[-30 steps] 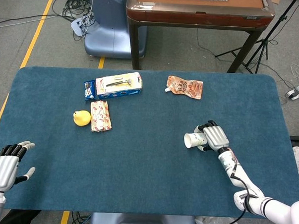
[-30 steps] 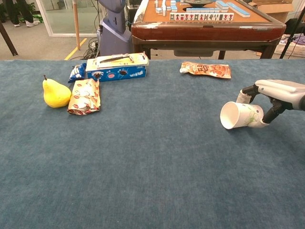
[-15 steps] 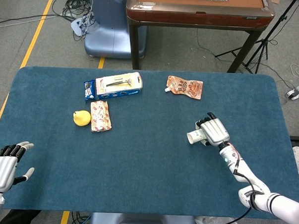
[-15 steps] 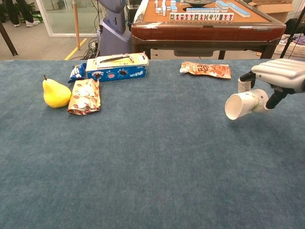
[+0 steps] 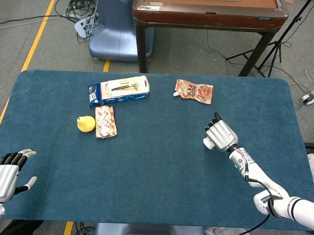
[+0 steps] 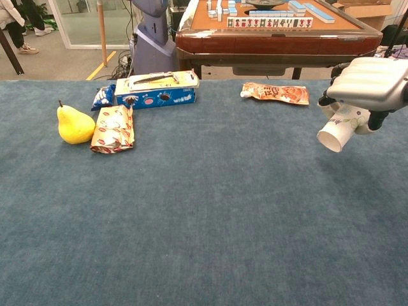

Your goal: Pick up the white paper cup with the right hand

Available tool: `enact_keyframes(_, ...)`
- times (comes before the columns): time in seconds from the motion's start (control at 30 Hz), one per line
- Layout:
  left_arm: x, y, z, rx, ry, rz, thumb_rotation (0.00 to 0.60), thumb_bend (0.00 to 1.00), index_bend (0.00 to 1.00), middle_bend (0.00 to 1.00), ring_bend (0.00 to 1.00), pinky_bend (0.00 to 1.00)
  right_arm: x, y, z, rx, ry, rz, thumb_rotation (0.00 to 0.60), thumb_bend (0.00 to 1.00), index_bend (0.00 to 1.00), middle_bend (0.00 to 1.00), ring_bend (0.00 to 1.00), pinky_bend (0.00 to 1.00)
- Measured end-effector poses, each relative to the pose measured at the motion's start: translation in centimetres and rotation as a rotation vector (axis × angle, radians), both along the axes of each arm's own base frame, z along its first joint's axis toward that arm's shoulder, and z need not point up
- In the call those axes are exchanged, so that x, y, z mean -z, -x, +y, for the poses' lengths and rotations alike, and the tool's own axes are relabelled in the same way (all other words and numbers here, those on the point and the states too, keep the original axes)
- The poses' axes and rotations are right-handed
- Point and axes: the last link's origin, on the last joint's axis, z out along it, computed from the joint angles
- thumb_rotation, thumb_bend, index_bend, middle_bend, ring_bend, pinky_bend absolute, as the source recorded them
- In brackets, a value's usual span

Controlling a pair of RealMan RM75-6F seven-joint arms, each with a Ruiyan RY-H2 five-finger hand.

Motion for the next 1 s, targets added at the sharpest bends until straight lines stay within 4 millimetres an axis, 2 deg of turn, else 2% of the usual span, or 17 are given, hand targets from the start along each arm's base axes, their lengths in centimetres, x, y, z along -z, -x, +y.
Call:
enact_keyframes(0.33, 0.4, 0.1, -0.1, -0.004, 0.01, -0.002, 0.6, 0.2, 0.25, 0.22, 0.21, 0.18, 1.3, 0.1, 0.0, -0.05, 0.017, 0.179, 0.6, 0.28, 0.37, 0.32, 0.21, 0.1)
enact_keyframes(0.53, 0.4, 0.1, 0.0, -0.002, 0.011, -0.001, 0.6, 0.2, 0.25, 0.22, 0.21, 0.18, 2.3, 0.0, 0.2, -0.08, 0.04, 0.217, 0.6, 0.23, 0.28, 0.28, 0.16, 0.05)
enact_keyframes(0.7, 0.5, 0.2, -0.1, -0.005, 0.013, -0.001, 0.6, 0.2, 0.25, 0.22, 0.21, 0.18, 3.0, -0.2, 0.5, -0.09, 0.045, 0.219, 0.6, 0.21, 0.2, 0.21, 0.12, 0.02)
enact_keyframes(0.87, 0.4, 0.2, -0.1, -0.006, 0.01, 0.0, 0.6, 0.2, 0.25, 0.22, 0.21, 0.18, 3.2, -0.7, 0.8, -0.089, 0.041, 0.179, 0.6, 0.19, 0.04, 0.12, 0.08, 0.0)
enact_keyframes(1.0, 0.2, 0.2, -0.1, -0.007, 0.01, 0.001, 0.6, 0.2, 0.25, 0.22, 0.21, 0.18, 2.7, -1.3, 1.2, -0.08, 0.047, 0.121, 0.6, 0.19, 0.0, 0.1, 0.06, 0.0)
